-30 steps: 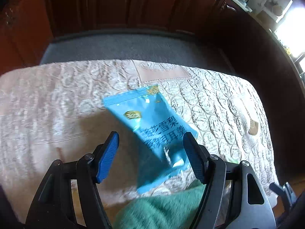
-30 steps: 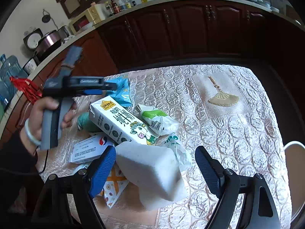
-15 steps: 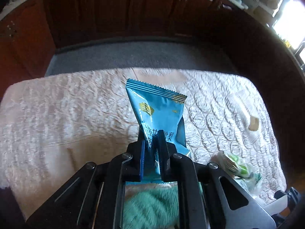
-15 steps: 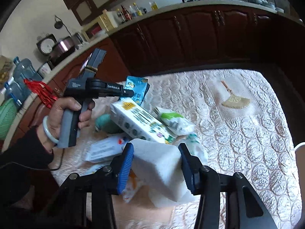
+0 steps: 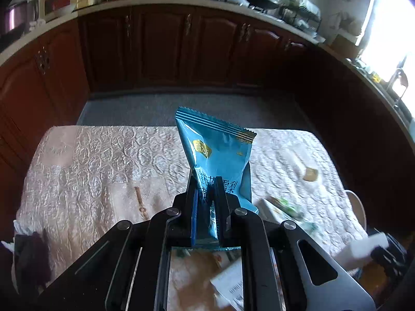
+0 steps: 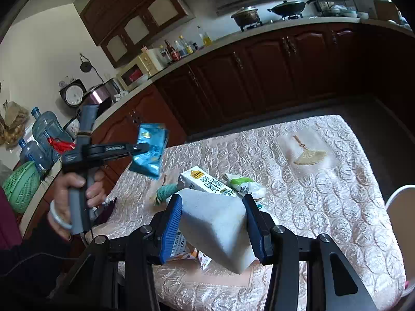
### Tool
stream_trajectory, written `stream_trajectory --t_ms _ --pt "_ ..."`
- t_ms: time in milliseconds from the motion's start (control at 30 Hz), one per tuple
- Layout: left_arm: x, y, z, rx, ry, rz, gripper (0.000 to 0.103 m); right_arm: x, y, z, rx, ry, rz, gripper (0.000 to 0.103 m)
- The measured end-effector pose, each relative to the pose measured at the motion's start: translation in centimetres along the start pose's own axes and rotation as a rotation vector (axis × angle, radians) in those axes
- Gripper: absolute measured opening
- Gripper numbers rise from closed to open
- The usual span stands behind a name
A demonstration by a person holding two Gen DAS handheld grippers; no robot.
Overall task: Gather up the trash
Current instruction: 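Carry the blue bag and white sponge to the bucket and release both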
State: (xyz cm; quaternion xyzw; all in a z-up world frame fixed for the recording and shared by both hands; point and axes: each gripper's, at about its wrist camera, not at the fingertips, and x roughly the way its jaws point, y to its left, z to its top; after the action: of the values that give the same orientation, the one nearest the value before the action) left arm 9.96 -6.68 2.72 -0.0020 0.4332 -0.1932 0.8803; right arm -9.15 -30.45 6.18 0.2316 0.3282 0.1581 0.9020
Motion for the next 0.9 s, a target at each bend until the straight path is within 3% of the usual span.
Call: stream_trajectory --t_ms 333,900 --pt "-4.0 -4.9 -3.0 0.072 -0.050 -0.061 0.009 -3.2 0.8 -0.8 -0.016 -0.043 -0.044 0.046" --pt "-4.2 -14.6 -5.8 0.203 -0.025 -0.171 0.009 -8.2 -2.1 -1.4 0.028 -0.113 -0.150 0.046"
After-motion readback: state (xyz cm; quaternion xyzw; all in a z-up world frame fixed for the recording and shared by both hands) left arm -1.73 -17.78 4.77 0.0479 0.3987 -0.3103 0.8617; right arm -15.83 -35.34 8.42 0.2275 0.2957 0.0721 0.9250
